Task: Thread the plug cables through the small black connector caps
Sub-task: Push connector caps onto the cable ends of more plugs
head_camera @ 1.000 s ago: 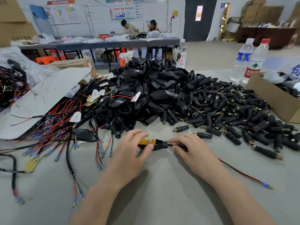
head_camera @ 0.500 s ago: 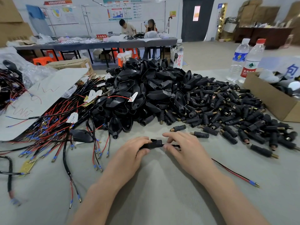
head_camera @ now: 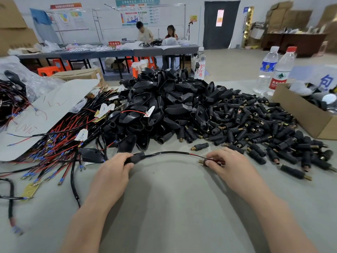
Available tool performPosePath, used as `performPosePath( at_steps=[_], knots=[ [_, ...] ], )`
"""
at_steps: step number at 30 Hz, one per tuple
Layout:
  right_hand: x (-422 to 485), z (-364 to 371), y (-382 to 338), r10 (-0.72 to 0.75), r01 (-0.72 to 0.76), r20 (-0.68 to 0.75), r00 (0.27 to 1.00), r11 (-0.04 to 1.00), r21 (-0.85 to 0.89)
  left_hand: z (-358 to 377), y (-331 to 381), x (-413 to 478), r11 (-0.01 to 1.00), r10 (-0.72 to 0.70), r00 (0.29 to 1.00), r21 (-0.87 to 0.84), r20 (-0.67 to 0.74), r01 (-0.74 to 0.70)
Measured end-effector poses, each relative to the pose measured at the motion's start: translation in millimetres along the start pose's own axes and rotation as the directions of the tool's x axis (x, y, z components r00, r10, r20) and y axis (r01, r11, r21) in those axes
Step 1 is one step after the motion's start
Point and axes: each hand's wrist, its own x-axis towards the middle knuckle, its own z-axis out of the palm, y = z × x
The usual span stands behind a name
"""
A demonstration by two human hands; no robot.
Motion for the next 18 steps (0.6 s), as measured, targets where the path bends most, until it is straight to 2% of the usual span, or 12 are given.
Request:
performPosePath(
  at_steps=[4, 8, 11, 13, 16, 18],
  knots=[
    [-1, -3, 4, 0.041, -0.040, -0.003, 0.999, 0.996, 0.076, 1, -1, 1, 0.998, -0.022, 1.000, 0.051, 0.014, 0.021],
    [-1, -4, 0, 0.034, -0.017, -0.072, 0.997, 0.973, 0.230, 7, 3, 0, 0.983, 0.074, 0.997, 0.171, -0.007, -0.072],
    [-2, -3, -12, 0.019, 0.044, -0.144, 0.989, 0.908, 0.417, 17, 23, -4, 0.968, 0.247, 0.959, 0.075, -0.139, -0.238],
    [-3, -1, -21, -0.004, 0.077, -0.141, 0.990, 0.853, 0.517, 28, 39, -6, 0.936, 0.343, 0.923, -0.013, -0.174, -0.351],
    [-5, 2, -30, -0.021, 0.062, -0.070, 0.997, 0.742, 0.668, 42, 58, -9, 0.887, 0.439, 0.892, -0.109, -0.106, -0.449],
    [-5, 6, -35, -0.068, 0.071, -0.031, 0.997, 0.739, 0.670, 47, 63, -10, 0.861, 0.484, 0.872, -0.141, -0.068, -0.489]
  ],
)
